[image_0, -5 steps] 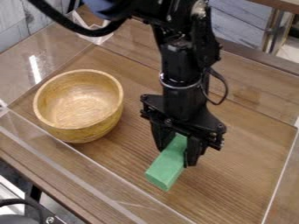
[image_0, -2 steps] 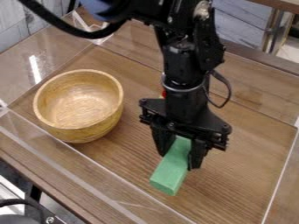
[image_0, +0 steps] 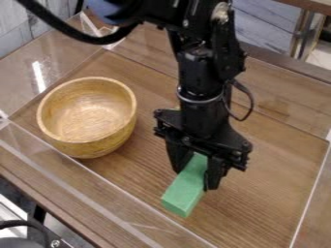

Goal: Put the green stick in the brown bowl

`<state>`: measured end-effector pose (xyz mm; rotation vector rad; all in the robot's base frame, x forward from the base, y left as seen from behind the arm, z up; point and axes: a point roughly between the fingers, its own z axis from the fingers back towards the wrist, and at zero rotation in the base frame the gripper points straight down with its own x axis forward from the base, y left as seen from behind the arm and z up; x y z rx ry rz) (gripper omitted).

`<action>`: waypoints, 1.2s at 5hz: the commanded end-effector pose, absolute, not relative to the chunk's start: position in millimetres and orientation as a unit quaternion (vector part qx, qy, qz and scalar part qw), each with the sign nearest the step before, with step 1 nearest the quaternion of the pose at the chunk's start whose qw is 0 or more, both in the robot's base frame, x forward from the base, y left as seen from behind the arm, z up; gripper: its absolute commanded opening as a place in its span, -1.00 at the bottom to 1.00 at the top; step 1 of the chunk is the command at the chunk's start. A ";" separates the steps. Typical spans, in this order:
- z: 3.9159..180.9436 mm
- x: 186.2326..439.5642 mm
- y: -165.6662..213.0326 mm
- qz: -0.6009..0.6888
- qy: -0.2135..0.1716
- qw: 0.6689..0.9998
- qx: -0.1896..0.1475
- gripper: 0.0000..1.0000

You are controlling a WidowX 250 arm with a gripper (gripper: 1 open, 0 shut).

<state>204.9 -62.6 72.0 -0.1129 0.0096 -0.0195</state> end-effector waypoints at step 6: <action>66.2 217.3 -54.6 0.014 -0.011 0.998 -0.067 -1.00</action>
